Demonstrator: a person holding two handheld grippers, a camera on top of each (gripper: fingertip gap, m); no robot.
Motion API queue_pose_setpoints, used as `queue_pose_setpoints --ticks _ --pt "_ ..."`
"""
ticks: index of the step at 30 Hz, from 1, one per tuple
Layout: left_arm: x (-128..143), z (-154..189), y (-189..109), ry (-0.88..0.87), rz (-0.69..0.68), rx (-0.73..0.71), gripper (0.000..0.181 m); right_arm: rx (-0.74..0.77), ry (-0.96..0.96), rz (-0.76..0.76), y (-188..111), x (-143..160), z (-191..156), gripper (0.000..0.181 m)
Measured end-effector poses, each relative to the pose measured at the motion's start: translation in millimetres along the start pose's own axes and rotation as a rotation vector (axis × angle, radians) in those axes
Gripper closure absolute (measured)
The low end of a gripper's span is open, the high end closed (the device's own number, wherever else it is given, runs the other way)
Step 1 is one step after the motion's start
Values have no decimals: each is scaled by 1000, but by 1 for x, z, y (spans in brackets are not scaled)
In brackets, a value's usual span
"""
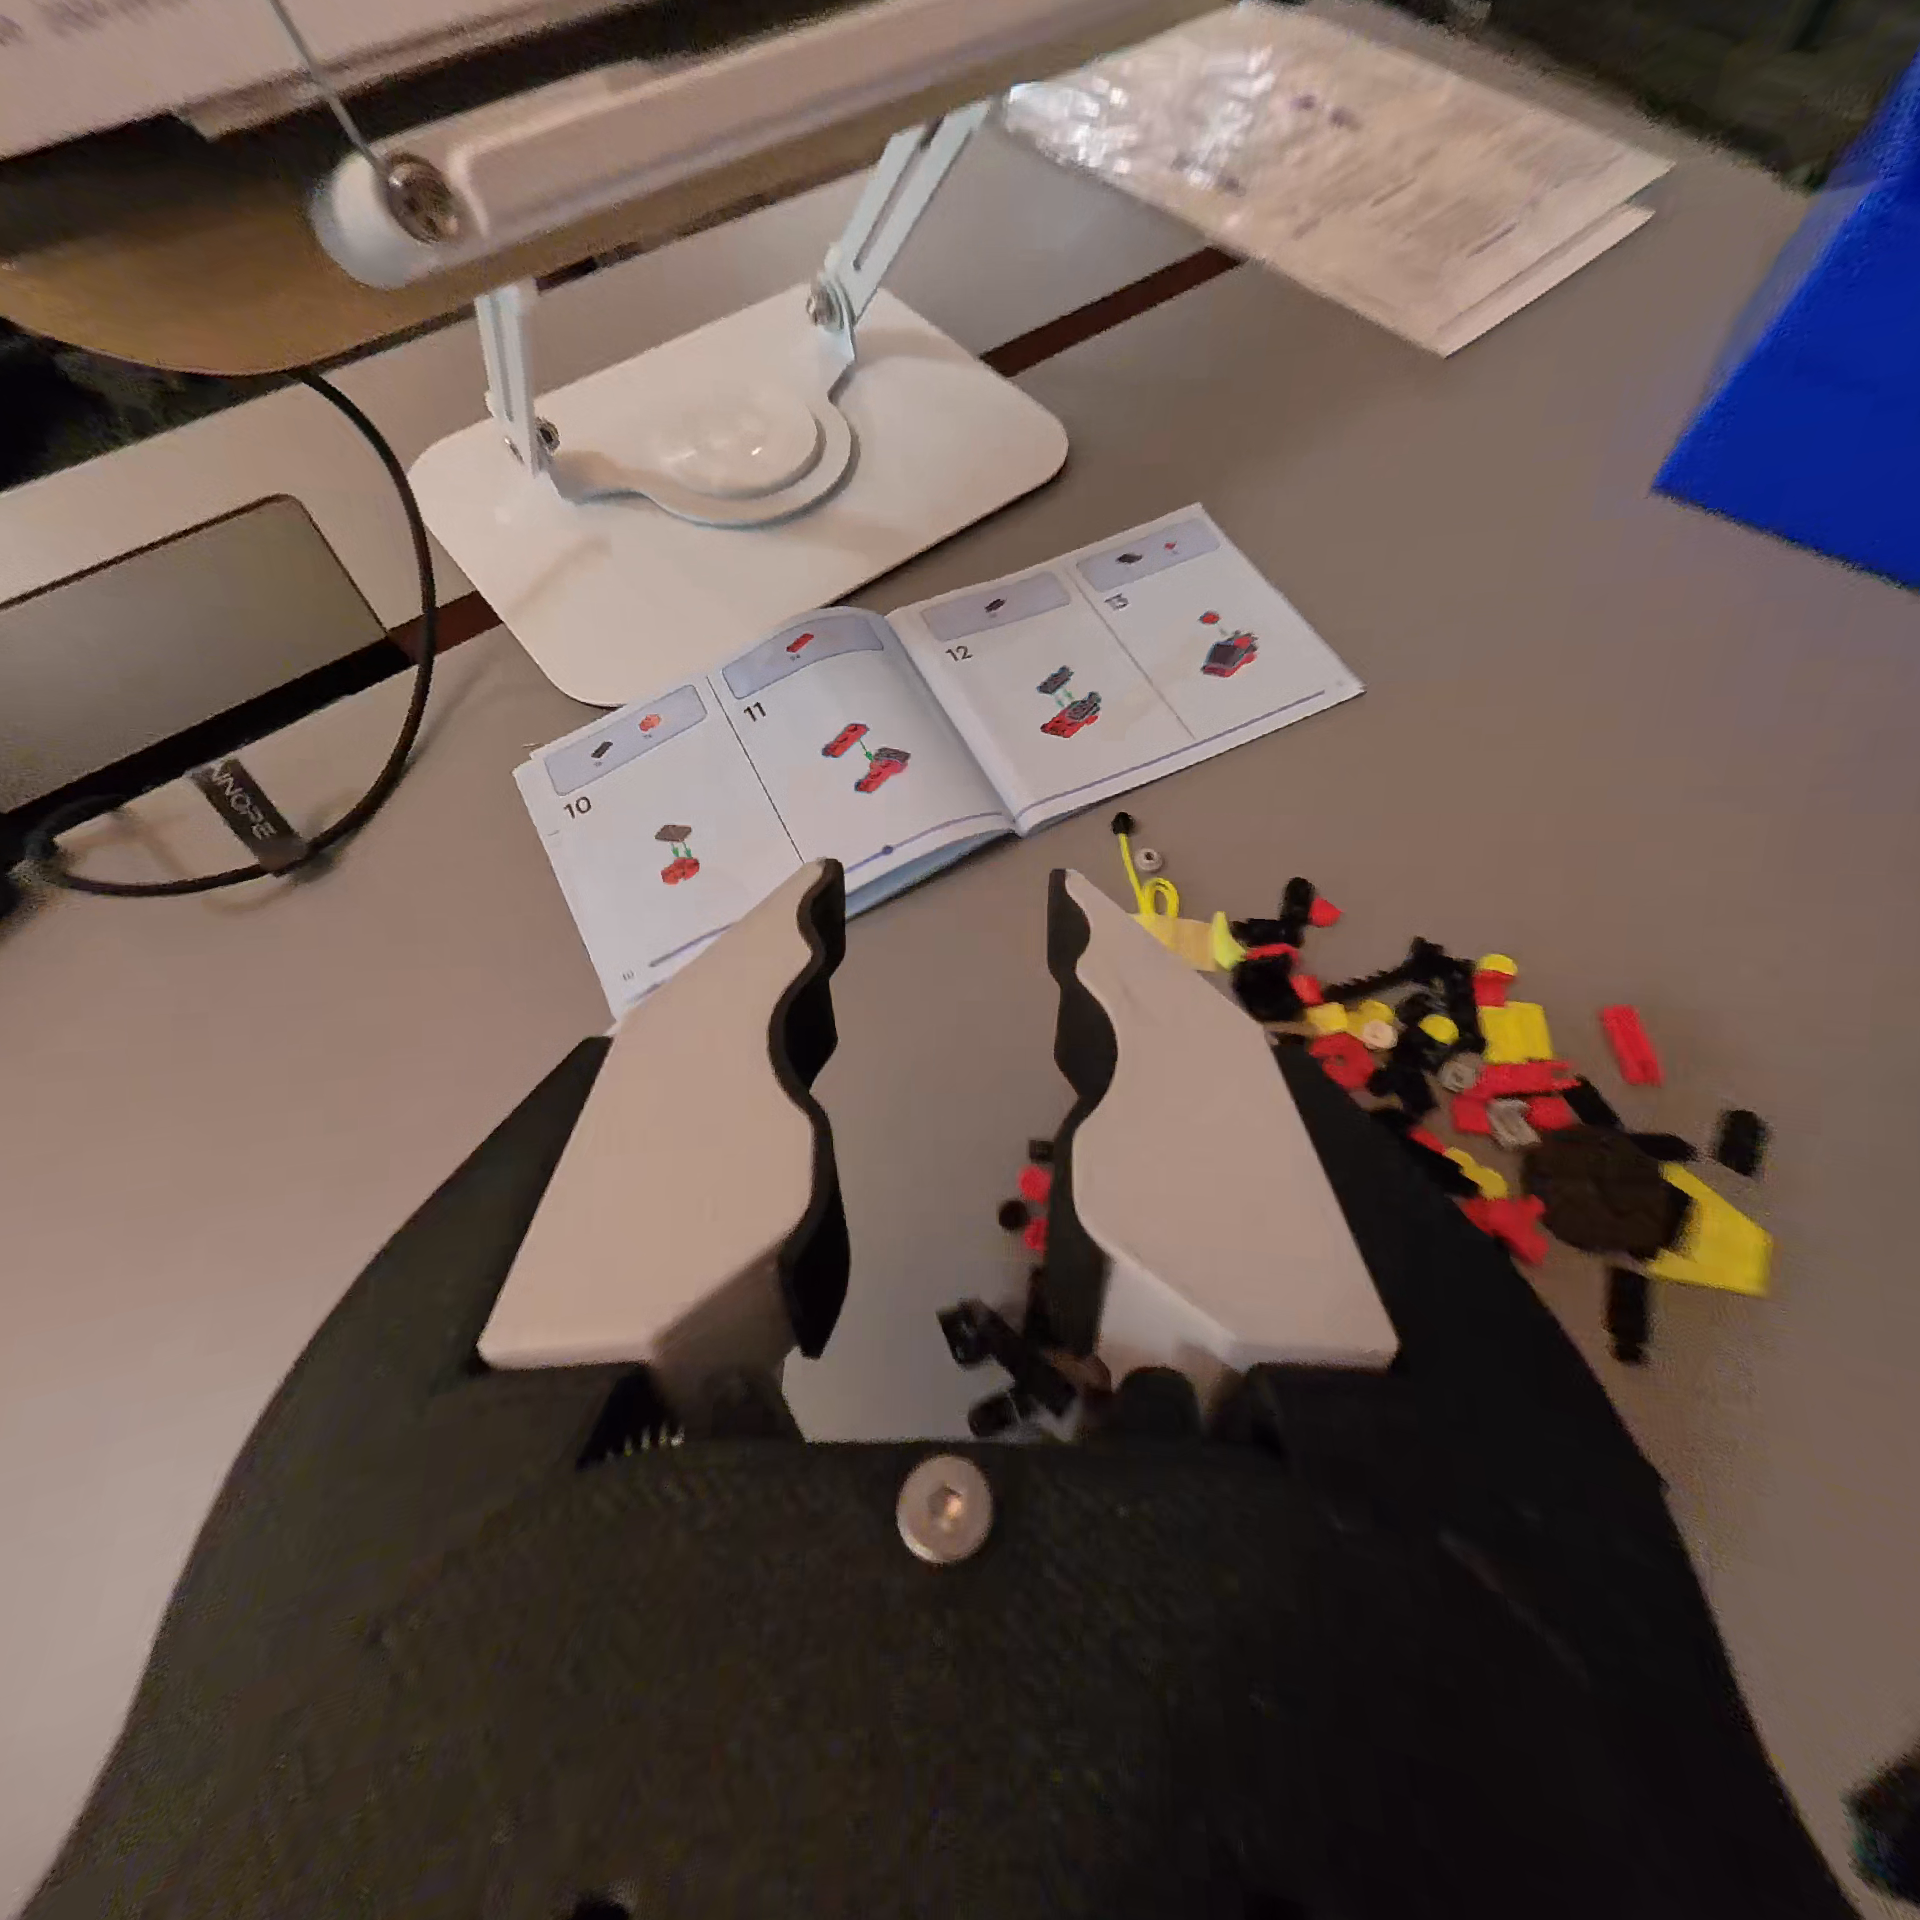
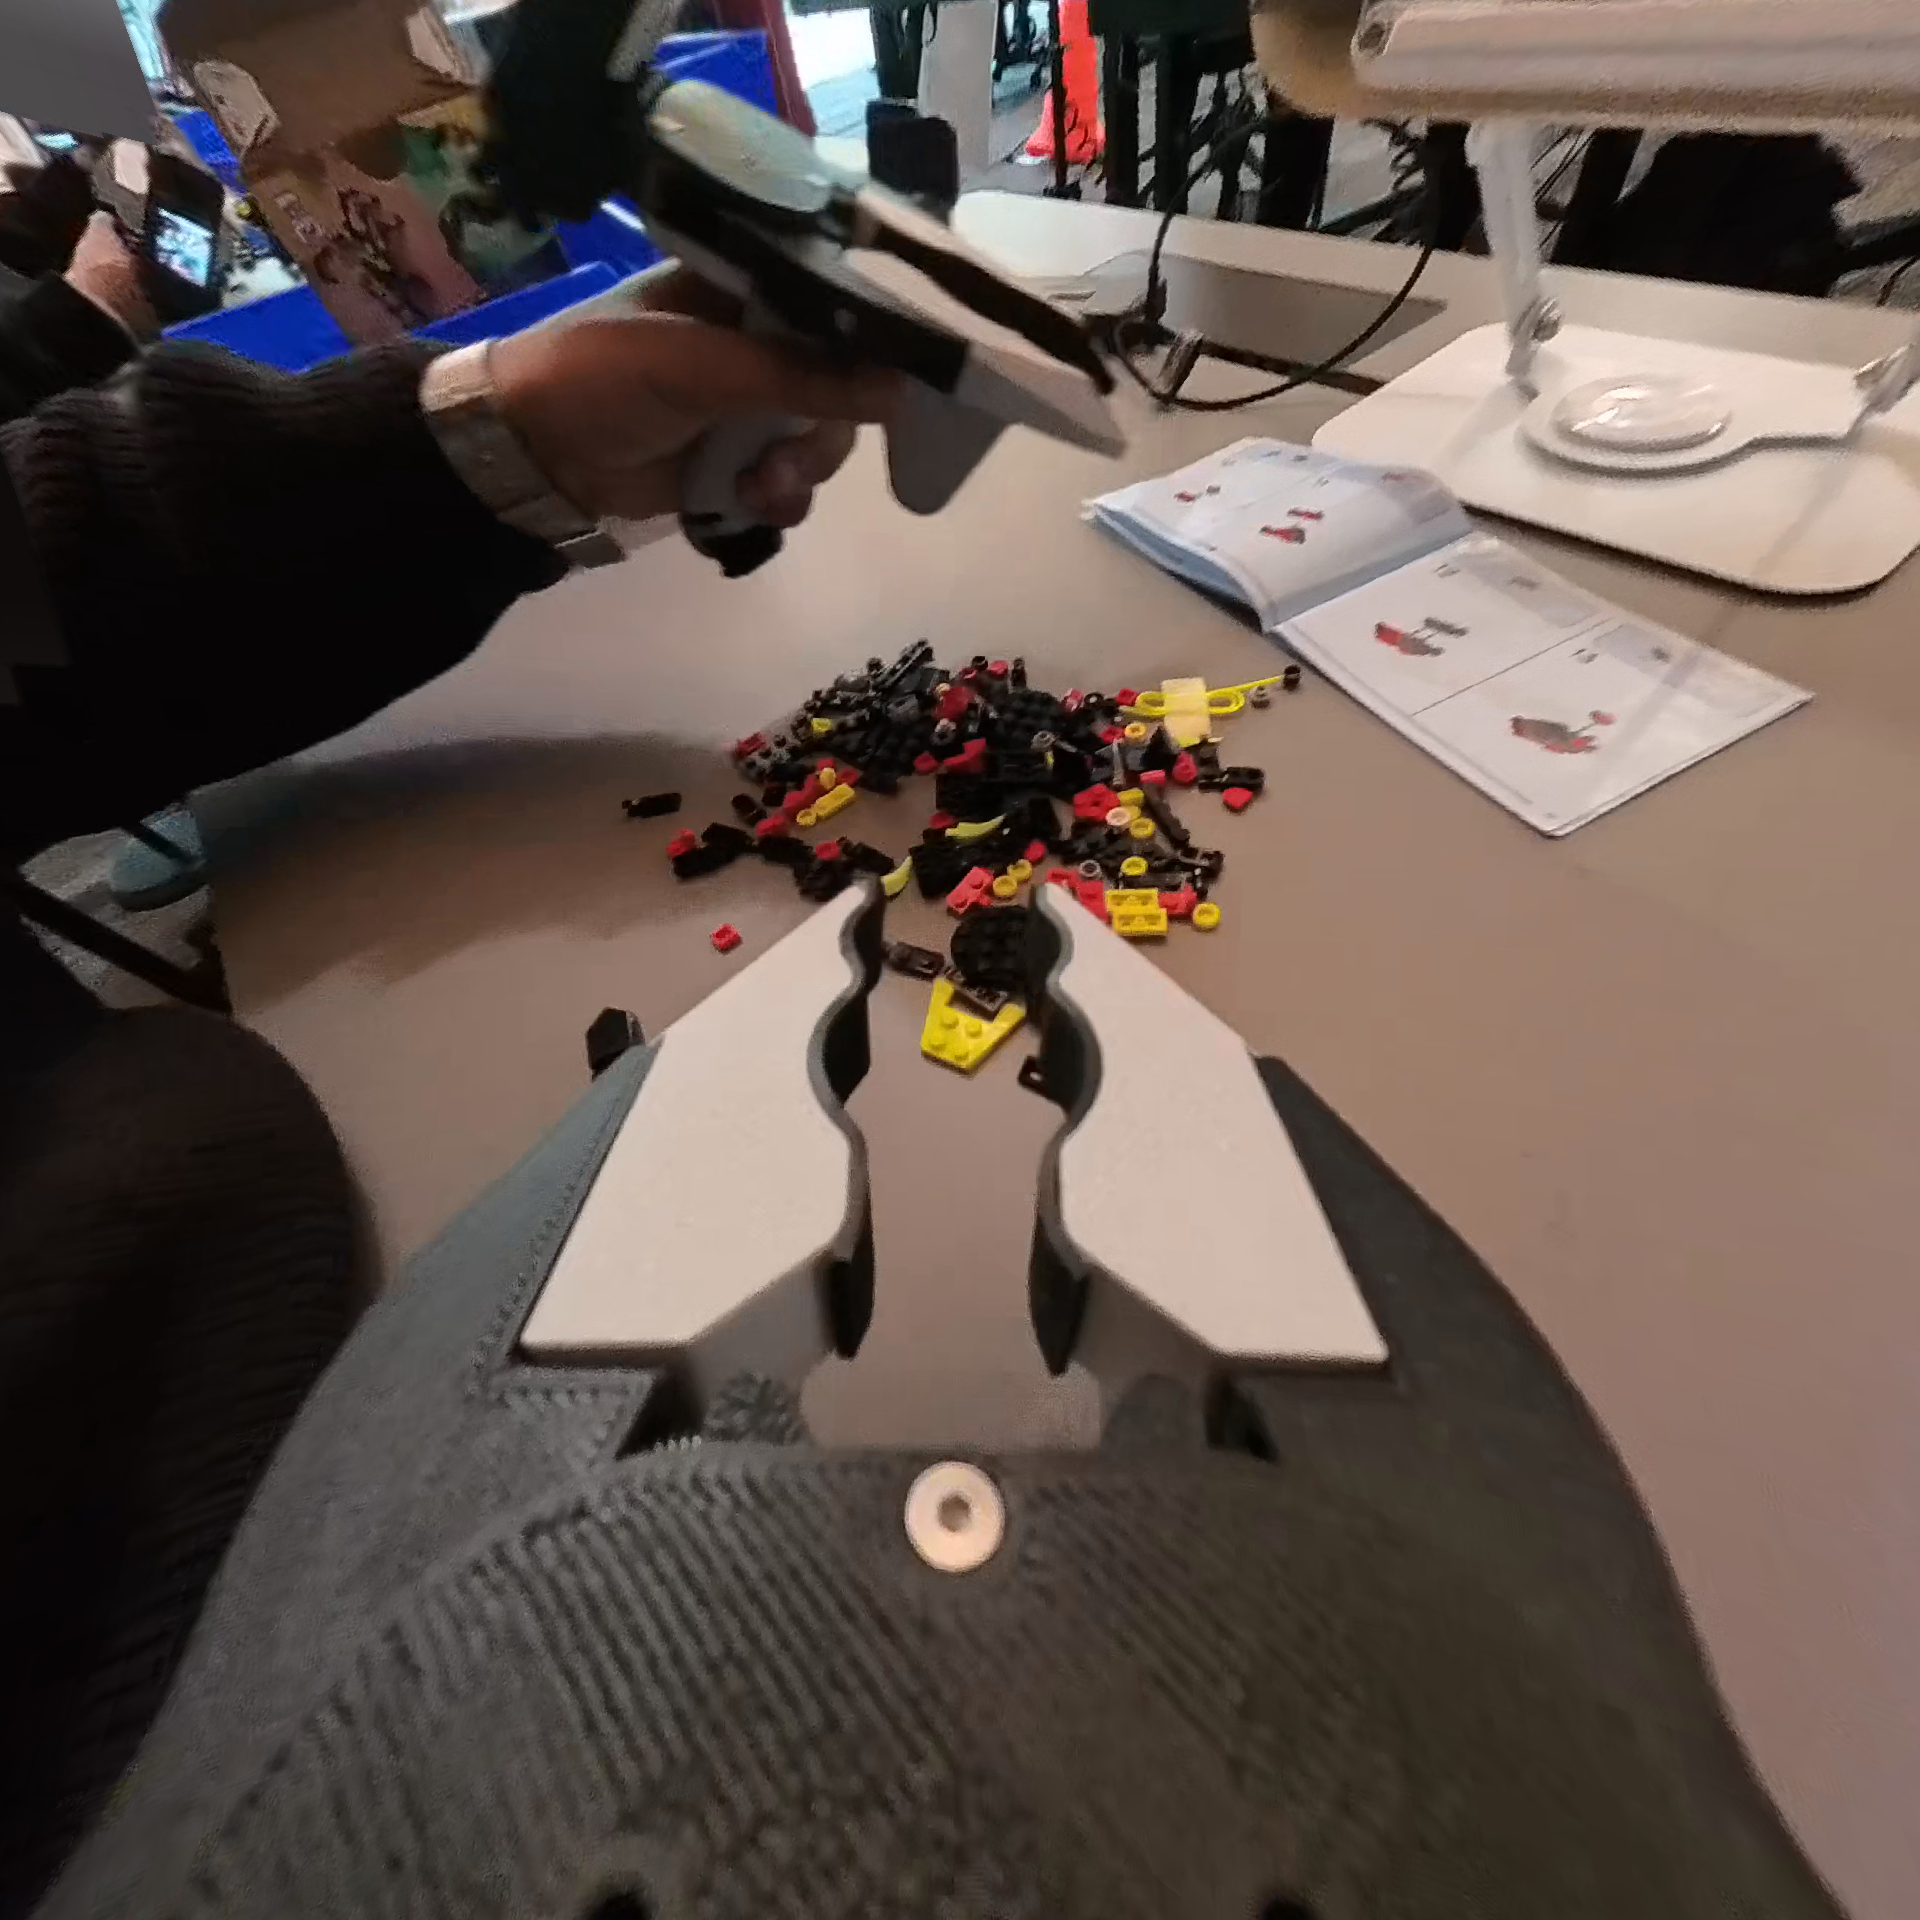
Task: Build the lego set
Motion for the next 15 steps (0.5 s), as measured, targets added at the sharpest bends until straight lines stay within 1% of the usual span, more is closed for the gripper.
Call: queue_pose_setpoints --ticks 2,3,4,5,7,10,12,15 --pt "-1 9 -24 -41 40 29 143 52 -30 41 -2 -6 5 155" --pt "0 15 -36 -62 61 46 144 77 -26 76 -5 -11 8 160" --pt "3 21 -48 -82 86 60 144 88 -7 124 -10 -17 10 174" --pt "7 27 -60 -100 114 75 147 94 19 177 -15 -23 13 181" --pt "19 39 -80 -129 157 94 155 116 73 242 -24 -30 20 181" --pt "44 56 -102 -128 162 107 169 178 87 260 -30 -31 30 181" --pt "53 62 -112 -108 147 102 171 227 34 261 -30 -32 33 181" --pt "57 61 -120 -136 160 89 181 406 -114 237 -29 -33 42 166"
Point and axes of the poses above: each gripper's, where its closed fingertips meet, y out along the fingers, x out of its underside, z = x × y across the jaws, the point moved 3 cm from there along -y, back along the fingers, and after that the axes turned 8 degrees about z, right-handed, at the moved point
